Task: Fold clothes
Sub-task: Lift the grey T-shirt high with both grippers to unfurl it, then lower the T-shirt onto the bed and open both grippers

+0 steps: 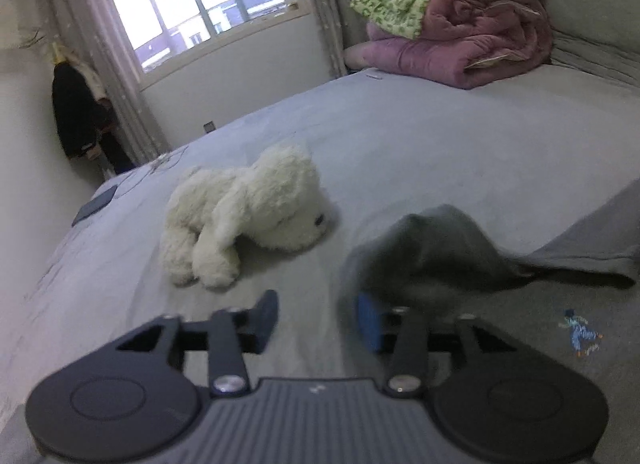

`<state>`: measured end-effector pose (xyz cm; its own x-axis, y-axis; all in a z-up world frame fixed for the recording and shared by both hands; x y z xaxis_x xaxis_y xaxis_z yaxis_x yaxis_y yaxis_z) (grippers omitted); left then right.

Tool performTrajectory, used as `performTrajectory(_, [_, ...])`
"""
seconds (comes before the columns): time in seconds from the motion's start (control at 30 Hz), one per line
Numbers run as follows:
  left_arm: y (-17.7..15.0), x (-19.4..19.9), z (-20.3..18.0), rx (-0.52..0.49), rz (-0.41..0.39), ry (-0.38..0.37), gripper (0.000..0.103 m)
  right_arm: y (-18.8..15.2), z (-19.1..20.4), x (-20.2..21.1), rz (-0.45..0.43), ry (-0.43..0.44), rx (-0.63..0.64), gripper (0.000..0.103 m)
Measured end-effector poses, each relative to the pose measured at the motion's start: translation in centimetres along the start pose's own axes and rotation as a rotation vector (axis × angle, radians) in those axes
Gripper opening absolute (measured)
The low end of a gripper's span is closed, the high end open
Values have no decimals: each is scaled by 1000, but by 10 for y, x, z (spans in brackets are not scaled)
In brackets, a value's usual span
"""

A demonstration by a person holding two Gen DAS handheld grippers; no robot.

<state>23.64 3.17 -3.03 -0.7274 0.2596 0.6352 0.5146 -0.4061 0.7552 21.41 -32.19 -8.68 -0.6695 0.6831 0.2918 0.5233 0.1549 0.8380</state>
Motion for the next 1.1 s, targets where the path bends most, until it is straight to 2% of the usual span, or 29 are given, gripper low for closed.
performTrajectory(0.07, [-13, 4, 3, 18, 19, -44, 61, -3, -5, -9, 29, -26, 0, 0])
performTrajectory(0.13, [-27, 2, 4, 25, 41, -99, 69, -9, -4, -12, 45, 26, 0, 0])
performTrajectory(0.2, [-39, 0, 10, 36, 52, -102, 77, -7, 6, 3, 8, 135, 41, 0])
performTrajectory(0.3, [-54, -10, 23, 124, 67, -123, 79, 0, 22, 30, -71, 285, 105, 16])
performTrajectory(0.33, [-61, -12, 29, 178, 70, -142, 79, 4, 28, 40, -104, 324, 130, 26])
performTrajectory(0.43, [-71, -22, 41, 250, 73, -140, 79, 4, 46, 72, -207, 459, 252, 57])
performTrajectory(0.53, [-76, -26, 46, 292, 43, -159, 79, -5, 62, 94, -302, 529, 429, 63])
performTrajectory(0.6, [-79, -30, 47, 321, 33, -163, 71, 2, 62, 91, -296, 523, 410, 63])
performTrajectory(0.63, [-81, -32, 46, 329, 33, -171, 47, 6, 62, 89, -293, 520, 400, 63])
performTrajectory(0.67, [-82, -34, 44, 338, 39, -185, 17, 10, 62, 88, -290, 517, 390, 63])
performTrajectory(0.7, [-84, -36, 42, 346, 45, -200, 6, 14, 62, 86, -287, 514, 381, 63])
performTrajectory(0.77, [-83, -38, 44, 361, 39, -208, 3, 22, 63, 83, -281, 507, 362, 48])
performTrajectory(0.8, [-82, -37, 46, 366, 29, -203, 3, 26, 63, 82, -278, 504, 352, 11])
performTrajectory(0.83, [-80, -34, 50, 366, 13, -186, 3, 30, 63, 80, -274, 501, 342, 2])
performTrajectory(1.03, [-59, -6, 92, 418, -101, -86, 3, 54, 64, 71, -256, 482, 285, 1])
performTrajectory(1.1, [-58, -3, 99, 406, -101, -46, 3, 61, 68, 61, -222, 456, 257, 1])
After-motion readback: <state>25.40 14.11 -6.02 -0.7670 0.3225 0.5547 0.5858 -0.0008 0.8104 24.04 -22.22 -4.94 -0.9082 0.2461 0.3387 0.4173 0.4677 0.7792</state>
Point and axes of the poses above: each gripper's, at about its wrist camera, not at the fingertips, and x roughly against the way its jaws point, z to its left, y to its top, the point moved 8 cm from there along -x, roughly the way its jaws point, and after that the axes turned 15 degrees about -y, right-handed, at the moved point
